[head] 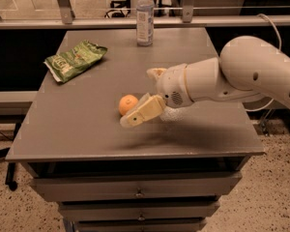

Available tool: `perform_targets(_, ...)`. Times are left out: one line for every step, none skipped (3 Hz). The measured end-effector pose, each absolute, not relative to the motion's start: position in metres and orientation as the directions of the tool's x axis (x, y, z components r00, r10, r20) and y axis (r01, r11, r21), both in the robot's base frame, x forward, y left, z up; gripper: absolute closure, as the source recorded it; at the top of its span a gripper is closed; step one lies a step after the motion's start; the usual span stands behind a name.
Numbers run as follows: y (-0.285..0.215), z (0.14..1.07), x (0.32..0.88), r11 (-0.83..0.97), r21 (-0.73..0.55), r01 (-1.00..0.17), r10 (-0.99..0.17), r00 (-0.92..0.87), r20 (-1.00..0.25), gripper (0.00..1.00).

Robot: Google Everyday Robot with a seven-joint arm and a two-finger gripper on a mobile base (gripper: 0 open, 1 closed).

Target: Move orange near green jalapeno chip bag

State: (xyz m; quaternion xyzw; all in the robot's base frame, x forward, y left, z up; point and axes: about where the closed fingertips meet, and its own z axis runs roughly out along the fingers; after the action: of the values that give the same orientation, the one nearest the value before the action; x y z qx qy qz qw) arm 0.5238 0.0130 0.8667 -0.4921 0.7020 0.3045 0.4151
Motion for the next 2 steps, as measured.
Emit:
perform_targets(0.0163, 0.8518, 0.5191, 0.331, 0.007, -0.944, -0.422, -0.155, -0.893, 0.02)
perform_targets(0.0208, 0.8475, 0.5158, 0.325, -0.017, -0.945, -0.415, -0.127, -0.901, 0.25)
